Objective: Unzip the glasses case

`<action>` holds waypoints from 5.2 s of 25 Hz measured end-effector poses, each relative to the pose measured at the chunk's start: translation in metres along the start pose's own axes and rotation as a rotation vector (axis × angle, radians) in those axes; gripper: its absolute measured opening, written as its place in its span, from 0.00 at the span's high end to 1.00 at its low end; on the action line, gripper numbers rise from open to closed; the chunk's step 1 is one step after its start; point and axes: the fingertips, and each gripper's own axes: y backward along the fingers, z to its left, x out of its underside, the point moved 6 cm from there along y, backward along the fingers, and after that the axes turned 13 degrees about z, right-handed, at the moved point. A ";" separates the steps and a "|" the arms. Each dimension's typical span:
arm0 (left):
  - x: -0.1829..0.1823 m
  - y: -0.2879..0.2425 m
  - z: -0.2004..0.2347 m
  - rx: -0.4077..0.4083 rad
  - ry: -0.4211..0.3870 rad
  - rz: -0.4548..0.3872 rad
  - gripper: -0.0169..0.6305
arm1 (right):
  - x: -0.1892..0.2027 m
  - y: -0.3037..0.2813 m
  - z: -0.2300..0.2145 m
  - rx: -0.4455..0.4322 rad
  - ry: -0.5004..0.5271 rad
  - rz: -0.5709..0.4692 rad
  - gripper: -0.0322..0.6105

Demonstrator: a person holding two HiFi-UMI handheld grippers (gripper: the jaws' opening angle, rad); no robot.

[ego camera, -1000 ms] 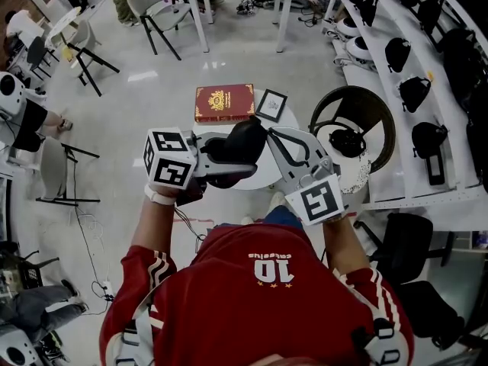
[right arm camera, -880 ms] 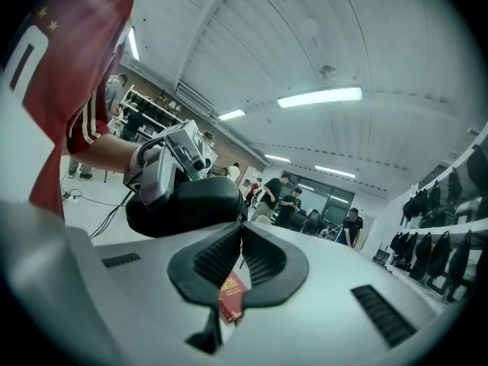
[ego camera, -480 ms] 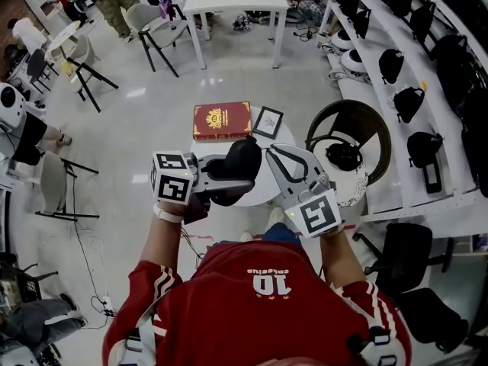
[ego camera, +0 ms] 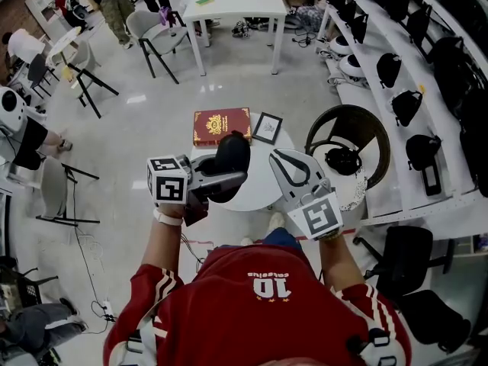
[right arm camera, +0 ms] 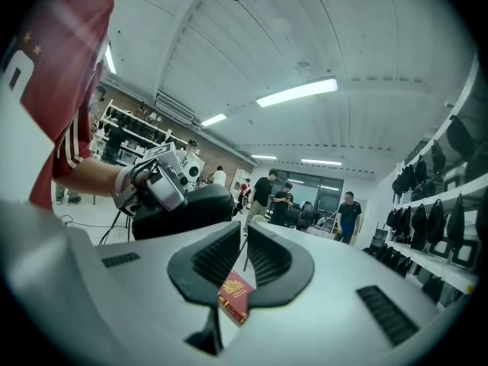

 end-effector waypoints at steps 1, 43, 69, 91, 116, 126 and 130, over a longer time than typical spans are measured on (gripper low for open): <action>0.001 0.000 0.004 -0.006 0.008 -0.011 0.56 | 0.001 0.001 -0.001 0.000 -0.019 -0.007 0.92; 0.170 -0.112 0.324 -0.305 0.642 0.118 0.56 | 0.116 -0.043 -0.066 0.004 -0.338 0.203 0.92; 0.220 -0.120 0.376 -0.539 0.573 0.261 0.47 | 0.147 -0.051 -0.067 -0.065 -0.354 0.303 0.92; 0.173 -0.031 0.348 -0.668 0.431 0.153 0.45 | 0.104 -0.035 -0.058 -0.012 -0.314 0.208 0.92; 0.020 -0.002 0.121 -0.579 -0.080 -0.169 0.51 | 0.044 -0.010 -0.041 0.006 -0.336 0.037 0.92; -0.013 0.017 0.045 -0.649 -0.262 -0.266 0.60 | 0.027 -0.006 -0.041 0.034 -0.371 -0.017 0.92; -0.019 0.015 0.030 -0.678 -0.322 -0.285 0.67 | 0.024 -0.003 -0.040 0.040 -0.378 -0.031 0.92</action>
